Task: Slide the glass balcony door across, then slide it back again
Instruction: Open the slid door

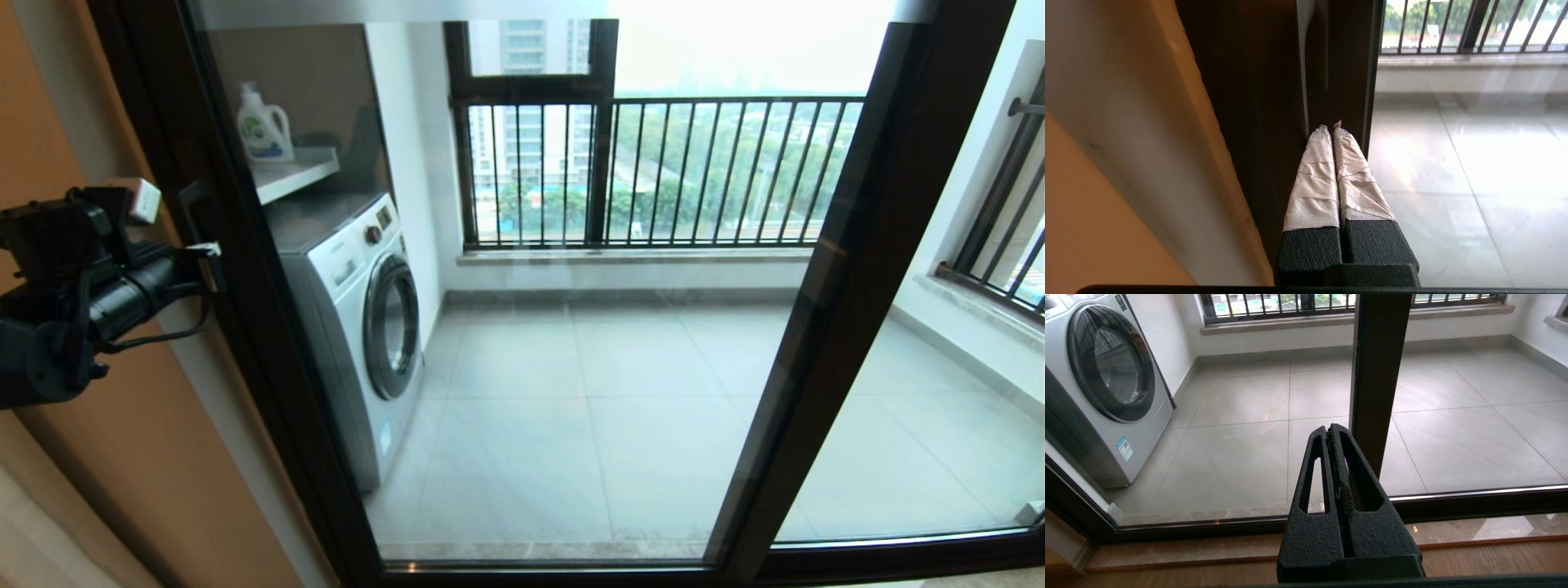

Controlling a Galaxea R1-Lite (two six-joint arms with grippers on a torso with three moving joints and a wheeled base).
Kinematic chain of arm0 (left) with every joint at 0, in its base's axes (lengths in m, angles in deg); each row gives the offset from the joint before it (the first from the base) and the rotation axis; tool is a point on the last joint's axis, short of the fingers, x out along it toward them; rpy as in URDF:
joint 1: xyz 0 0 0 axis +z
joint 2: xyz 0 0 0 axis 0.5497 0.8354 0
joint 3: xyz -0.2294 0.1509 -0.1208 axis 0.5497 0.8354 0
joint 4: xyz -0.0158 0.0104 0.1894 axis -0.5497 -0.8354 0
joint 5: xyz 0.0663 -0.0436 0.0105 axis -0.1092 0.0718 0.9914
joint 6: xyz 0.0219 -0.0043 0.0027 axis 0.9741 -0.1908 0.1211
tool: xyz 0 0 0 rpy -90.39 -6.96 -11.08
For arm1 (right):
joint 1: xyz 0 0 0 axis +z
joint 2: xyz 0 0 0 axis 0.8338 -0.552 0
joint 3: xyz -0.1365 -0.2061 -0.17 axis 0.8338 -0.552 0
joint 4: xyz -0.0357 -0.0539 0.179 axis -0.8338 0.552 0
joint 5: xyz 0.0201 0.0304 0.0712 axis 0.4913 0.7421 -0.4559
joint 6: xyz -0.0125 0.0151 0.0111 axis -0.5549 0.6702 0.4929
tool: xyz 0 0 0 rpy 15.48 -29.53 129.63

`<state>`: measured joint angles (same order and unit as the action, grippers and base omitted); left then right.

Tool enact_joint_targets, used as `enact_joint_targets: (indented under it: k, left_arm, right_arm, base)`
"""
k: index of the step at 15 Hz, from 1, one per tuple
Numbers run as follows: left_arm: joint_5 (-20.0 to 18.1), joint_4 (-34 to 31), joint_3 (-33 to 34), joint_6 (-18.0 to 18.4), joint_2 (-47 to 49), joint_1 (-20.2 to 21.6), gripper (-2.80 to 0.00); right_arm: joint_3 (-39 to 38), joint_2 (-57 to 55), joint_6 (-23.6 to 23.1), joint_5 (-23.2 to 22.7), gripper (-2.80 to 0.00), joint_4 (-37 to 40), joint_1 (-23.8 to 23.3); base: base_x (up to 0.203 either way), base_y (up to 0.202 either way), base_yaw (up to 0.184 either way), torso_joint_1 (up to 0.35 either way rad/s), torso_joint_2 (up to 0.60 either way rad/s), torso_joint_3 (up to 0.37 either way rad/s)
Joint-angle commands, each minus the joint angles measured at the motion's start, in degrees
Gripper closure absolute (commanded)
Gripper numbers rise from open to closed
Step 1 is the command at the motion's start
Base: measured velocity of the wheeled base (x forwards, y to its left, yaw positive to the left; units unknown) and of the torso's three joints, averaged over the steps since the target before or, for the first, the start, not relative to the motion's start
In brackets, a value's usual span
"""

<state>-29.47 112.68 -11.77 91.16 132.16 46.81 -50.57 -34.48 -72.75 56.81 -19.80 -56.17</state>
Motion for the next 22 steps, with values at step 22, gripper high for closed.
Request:
enact_joint_targets:
  k: [22]
  left_arm:
    - [-2.2,-1.6,-11.6,0.0,4.8,5.4,0.0]
  right_arm:
    - [0.0,0.0,0.0,0.0,0.0,0.0,0.0]
  base:
    - [0.0,0.0,0.0,0.0,0.0,0.0]
